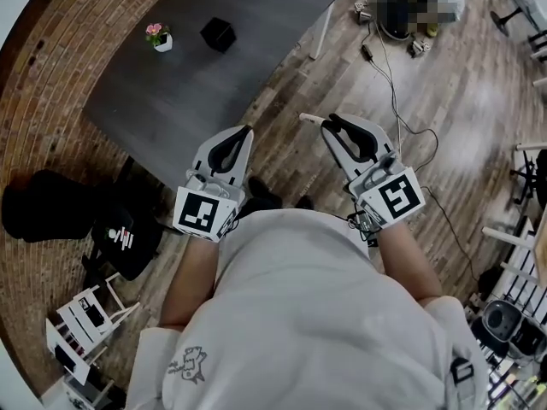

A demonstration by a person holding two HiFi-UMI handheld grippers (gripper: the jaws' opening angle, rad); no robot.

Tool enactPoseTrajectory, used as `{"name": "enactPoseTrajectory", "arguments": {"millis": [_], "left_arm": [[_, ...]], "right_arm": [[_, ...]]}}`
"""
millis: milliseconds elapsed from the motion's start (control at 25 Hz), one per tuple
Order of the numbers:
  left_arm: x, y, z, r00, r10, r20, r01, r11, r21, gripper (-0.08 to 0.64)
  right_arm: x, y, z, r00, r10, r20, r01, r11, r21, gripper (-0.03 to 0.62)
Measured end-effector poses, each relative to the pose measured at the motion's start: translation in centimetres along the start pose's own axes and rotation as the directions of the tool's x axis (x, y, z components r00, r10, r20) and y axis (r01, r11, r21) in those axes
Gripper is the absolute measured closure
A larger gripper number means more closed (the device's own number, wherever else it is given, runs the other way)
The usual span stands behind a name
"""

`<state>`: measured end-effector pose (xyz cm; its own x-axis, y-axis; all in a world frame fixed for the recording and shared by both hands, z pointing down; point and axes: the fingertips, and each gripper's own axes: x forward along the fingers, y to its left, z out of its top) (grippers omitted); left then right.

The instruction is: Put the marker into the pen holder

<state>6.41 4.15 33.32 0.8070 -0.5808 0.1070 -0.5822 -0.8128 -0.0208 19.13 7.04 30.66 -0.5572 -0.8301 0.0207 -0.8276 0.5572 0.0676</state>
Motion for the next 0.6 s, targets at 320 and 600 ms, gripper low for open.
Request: {"name": "enactPoseTrajectory", "arguments": {"millis": [320,600], "left_arm": [[-0.2,8.5,0.0,1.0,-0.006,0.022,0.007,1.0,-0.013,0.549],[-2.6,13.8,0.0,0.999,0.009,0.032,-0.008,0.999,-0.031,0.549]], "right_arm": [[8.6,0.2,0.7,1.0,-0.006,-0.016,0.006,1.0,-0.013,0.512],[15.2,2.0,1.5,1.0,0.012,-0.019,-0.012,1.0,-0.015,0.512]]}}
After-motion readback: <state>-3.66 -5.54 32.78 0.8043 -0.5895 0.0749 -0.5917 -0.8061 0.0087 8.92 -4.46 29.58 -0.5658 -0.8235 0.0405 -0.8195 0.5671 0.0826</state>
